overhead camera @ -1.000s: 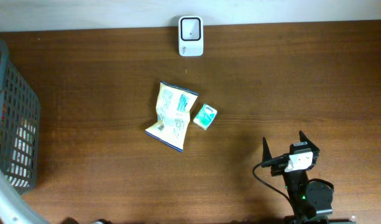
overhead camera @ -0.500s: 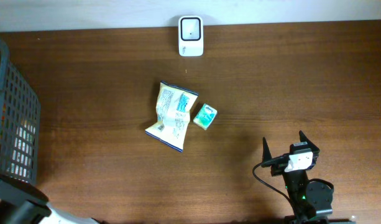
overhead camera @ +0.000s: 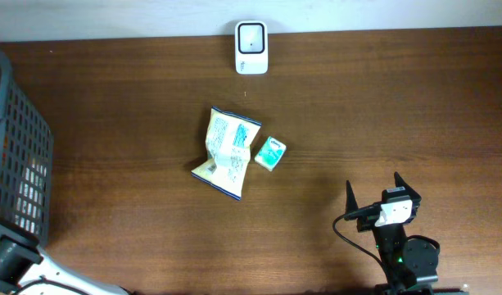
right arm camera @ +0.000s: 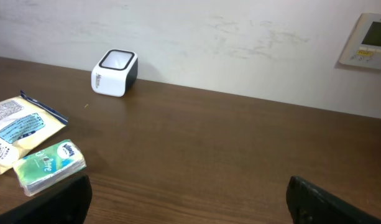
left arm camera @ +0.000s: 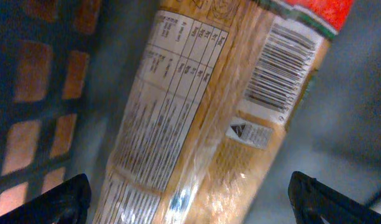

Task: Scan the item barcode
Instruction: 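Reach the left gripper into the basket and grasp the spaghetti package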

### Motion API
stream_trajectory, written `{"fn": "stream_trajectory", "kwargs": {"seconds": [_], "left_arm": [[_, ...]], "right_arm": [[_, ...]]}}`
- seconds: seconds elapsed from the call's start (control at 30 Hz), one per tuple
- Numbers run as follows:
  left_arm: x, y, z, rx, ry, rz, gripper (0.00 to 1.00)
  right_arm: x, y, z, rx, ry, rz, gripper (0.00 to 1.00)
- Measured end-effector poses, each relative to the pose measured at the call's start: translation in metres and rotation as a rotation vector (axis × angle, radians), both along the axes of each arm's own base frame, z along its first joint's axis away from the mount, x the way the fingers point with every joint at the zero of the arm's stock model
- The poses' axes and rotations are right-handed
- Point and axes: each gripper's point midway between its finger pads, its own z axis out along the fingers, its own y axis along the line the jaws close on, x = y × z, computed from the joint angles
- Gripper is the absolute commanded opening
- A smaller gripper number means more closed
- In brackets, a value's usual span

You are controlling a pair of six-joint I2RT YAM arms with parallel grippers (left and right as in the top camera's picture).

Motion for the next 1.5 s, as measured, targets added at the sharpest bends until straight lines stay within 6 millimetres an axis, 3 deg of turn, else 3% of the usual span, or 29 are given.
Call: {"fn": "stream_trajectory", "kwargs": {"seconds": [0.1, 0.13, 0.2, 0.27, 0.43, 0.73, 0.87, 1.0, 1.03, 1.13, 1.23, 1.3, 1.4, 1.47, 1.5], "left_arm": [[0.0, 0.0, -0.021, -0.023, 0.026, -0.02, 0.94], [0.0, 0.0, -0.025, -0.027, 0.029, -0.02, 0.86], [0.0, 0.001, -0.026, -0.026, 0.03, -0.026, 0.54], [0.0, 0.001, -0.027, -0.024, 0.032, -0.028, 0.34], [0.004, 0.007, -0.019, -0.001, 0.019, -0.037, 0.0], [0.006, 0.003, -0.016, -0.004, 0.019, -0.043, 0.0], [0.025, -0.014, -0.002, -0.035, -0.049, -0.094, 0.0], [0.054, -0.035, 0.053, 0.002, -0.185, -0.14, 0.0], [0.06, -0.039, 0.075, 0.029, -0.222, -0.136, 0.0], [0.072, -0.044, 0.126, 0.121, -0.324, -0.128, 0.0], [0.08, -0.046, 0.165, 0.197, -0.41, -0.12, 0.0], [0.084, -0.05, 0.215, 0.276, -0.523, -0.11, 0.0], [0.078, -0.081, 0.294, 0.37, -0.672, -0.12, 0.0], [0.072, -0.119, 0.346, 0.427, -0.766, -0.168, 0.0], [0.072, -0.139, 0.362, 0.432, -0.803, -0.193, 0.0]], "right_arm": [[0.0, 0.0, 0.0, 0.0, 0.0, 0.0, 0.99], [0.0, 0.0, 0.0, 0.0, 0.0, 0.0, 0.99], [0.0, 0.0, 0.0, 0.0, 0.0, 0.0, 0.99], [0.0, 0.0, 0.0, 0.001, 0.0, 0.0, 0.99], [0.0, 0.0, 0.0, 0.0, 0.0, 0.0, 0.99], [0.0, 0.0, 0.0, 0.0, 0.0, 0.0, 0.99], [0.0, 0.0, 0.0, 0.0, 0.0, 0.0, 0.99], [0.0, 0.0, 0.0, 0.001, 0.0, 0.0, 0.99], [0.0, 0.0, 0.0, 0.0, 0.0, 0.0, 0.99], [0.0, 0.0, 0.0, 0.0, 0.0, 0.0, 0.99], [0.0, 0.0, 0.0, 0.0, 0.0, 0.0, 0.99], [0.0, 0.0, 0.0, 0.0, 0.0, 0.0, 0.99], [0.0, 0.0, 0.0, 0.001, 0.0, 0.0, 0.99], [0.0, 0.0, 0.0, 0.0, 0.0, 0.0, 0.99], [0.0, 0.0, 0.0, 0.0, 0.0, 0.0, 0.99]]}}
